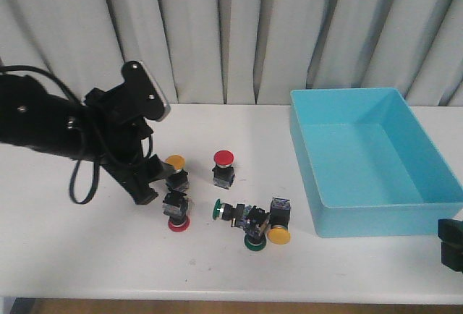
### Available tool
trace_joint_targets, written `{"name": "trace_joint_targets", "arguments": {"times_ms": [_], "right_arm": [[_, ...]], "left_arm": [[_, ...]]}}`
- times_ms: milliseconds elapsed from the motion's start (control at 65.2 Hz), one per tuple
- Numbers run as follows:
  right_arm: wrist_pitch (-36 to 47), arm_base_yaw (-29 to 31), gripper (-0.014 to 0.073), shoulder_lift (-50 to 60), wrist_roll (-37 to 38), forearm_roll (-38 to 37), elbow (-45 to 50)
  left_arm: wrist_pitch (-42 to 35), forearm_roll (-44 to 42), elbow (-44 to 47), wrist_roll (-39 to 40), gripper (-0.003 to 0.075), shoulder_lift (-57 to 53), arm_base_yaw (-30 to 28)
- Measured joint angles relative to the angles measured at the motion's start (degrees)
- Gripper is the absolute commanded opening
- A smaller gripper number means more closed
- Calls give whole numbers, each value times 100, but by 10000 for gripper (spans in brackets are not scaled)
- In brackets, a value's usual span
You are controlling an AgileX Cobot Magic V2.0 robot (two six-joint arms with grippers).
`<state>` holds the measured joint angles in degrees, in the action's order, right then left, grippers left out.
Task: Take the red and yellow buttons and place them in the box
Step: 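Move the left gripper over the red-capped button switch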
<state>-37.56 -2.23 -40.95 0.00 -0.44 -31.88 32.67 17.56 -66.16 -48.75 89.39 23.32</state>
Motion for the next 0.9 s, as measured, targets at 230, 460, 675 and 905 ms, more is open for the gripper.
{"name": "trace_joint_targets", "arguments": {"times_ms": [230,460,675,905], "right_arm": [[0,0,475,0,0,0,0],[0,0,475,0,0,-5,0],[0,0,475,0,0,-5,0],[0,0,475,0,0,-9,0]], "left_arm": [[-32,424,-1040,386,521,1368,91],[-39,653,-1851,1125,526,2246,201],[-33,105,-2498,2128,526,2848,591],[-1,-1545,-3094,4330,526,3408,802]]}}
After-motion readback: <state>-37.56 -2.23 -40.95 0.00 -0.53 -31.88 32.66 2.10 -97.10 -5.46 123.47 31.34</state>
